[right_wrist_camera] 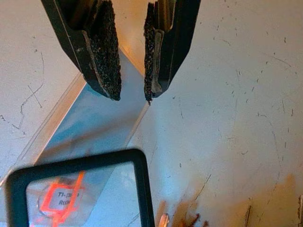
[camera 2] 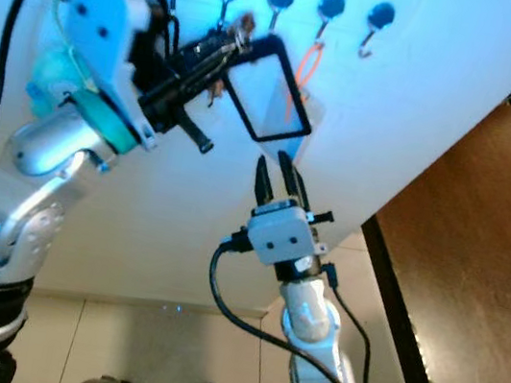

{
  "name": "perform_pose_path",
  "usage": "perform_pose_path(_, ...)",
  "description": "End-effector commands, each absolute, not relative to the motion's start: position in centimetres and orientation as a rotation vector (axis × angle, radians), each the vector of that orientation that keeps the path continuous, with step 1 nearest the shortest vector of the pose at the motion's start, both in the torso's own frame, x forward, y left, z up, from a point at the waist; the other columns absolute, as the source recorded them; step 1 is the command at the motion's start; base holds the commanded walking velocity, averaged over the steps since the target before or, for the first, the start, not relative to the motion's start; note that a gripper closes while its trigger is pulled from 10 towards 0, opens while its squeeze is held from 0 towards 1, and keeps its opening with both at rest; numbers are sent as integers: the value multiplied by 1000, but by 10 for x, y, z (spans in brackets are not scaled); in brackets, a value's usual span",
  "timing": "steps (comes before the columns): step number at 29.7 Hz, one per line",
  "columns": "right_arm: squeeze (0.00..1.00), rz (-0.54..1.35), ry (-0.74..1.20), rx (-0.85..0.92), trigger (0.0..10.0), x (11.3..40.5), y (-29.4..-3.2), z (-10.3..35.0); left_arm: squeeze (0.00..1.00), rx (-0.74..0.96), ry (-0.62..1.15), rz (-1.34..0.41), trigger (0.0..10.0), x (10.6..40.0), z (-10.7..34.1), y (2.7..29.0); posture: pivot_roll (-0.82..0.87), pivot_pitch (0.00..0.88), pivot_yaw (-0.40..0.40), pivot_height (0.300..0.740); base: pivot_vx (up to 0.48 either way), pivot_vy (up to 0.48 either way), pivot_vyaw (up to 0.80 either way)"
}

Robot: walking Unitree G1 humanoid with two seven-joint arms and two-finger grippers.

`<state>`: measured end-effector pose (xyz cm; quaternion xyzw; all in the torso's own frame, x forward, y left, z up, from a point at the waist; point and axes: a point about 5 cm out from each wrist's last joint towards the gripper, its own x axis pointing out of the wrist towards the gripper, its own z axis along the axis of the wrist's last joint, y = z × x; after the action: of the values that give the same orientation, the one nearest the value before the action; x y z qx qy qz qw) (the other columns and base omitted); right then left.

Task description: Hang keys on a hook

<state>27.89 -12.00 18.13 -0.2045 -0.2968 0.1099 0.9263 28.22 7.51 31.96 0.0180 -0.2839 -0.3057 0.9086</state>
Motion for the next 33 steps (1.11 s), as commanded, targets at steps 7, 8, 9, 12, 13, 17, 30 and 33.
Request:
perform_pose_path(7,0,234,-597,-431,10000,278,-120,177,0,21,-647,-732,10000,267,334,70,110,116,15,740,0,0,0)
perform_pose_path(8,0,234,-597,-431,10000,278,-120,177,0,21,-647,-732,10000,267,334,70,110,116,15,740,0,0,0)
perform_pose_path(9,0,235,-597,-431,10000,278,-120,177,0,33,-644,-736,10000,268,333,68,110,116,15,740,0,0,0)
perform_pose_path(12,0,234,-598,-432,10000,278,-120,177,0,66,-621,-720,10000,272,329,64,109,118,16,740,0,0,0)
perform_pose_path(13,0,234,-597,-431,10000,278,-120,177,0,94,-595,-704,10000,278,325,61,109,118,16,740,0,0,0)
perform_pose_path(17,0,233,-597,-431,10000,278,-120,177,0,151,-549,-654,10000,291,319,53,104,119,21,740,0,0,0)
perform_pose_path(30,0,231,-593,-428,10000,277,-119,176,0,132,-557,-603,10000,302,328,53,101,123,28,740,0,0,0)
perform_pose_path(33,0,232,-593,-428,10000,277,-119,176,0,122,-573,-605,10000,301,332,53,104,122,27,740,0,0,0)
